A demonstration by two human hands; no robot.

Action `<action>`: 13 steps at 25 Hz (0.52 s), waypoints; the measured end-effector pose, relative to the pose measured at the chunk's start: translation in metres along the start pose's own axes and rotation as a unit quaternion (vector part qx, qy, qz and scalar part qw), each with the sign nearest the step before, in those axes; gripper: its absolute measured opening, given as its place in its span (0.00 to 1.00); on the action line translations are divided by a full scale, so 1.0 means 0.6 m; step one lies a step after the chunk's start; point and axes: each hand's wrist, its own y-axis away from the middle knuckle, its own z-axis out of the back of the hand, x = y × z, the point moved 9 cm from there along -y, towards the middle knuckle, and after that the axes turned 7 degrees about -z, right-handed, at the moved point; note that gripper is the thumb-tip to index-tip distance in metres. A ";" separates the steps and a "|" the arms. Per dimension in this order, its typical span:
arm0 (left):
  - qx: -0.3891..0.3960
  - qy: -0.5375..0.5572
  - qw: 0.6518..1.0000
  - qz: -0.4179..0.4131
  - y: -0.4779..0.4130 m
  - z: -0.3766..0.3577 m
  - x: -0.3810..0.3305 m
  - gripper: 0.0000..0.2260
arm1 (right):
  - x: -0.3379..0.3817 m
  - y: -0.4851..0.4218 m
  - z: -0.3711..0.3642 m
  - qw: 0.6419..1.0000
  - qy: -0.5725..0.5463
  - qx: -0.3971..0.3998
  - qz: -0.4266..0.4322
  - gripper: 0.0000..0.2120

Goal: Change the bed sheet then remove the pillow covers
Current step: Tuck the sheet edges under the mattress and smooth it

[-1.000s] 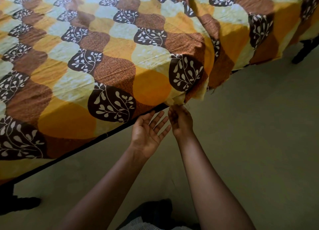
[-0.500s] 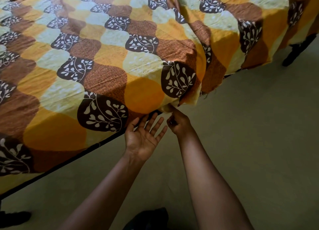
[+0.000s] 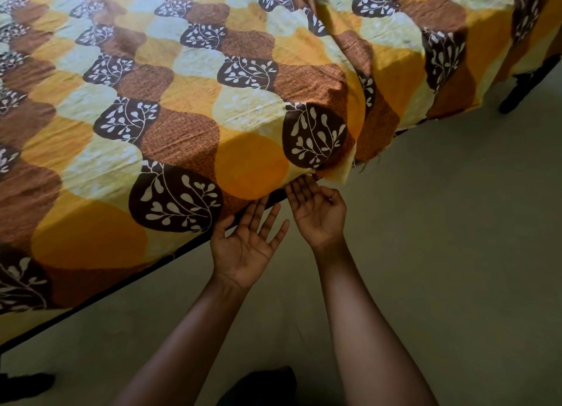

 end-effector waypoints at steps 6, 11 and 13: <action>-0.031 -0.085 0.996 0.019 0.002 0.009 0.001 0.24 | 0.004 -0.023 -0.039 0.999 0.041 0.002 0.005 0.17; -0.187 -0.206 0.960 0.018 0.055 0.123 -0.040 0.16 | -0.069 0.032 0.055 0.988 0.110 -0.100 -0.036 0.15; -0.255 -0.154 0.954 -0.036 0.089 0.183 -0.079 0.17 | -0.138 0.050 0.082 0.973 0.165 -0.127 -0.099 0.14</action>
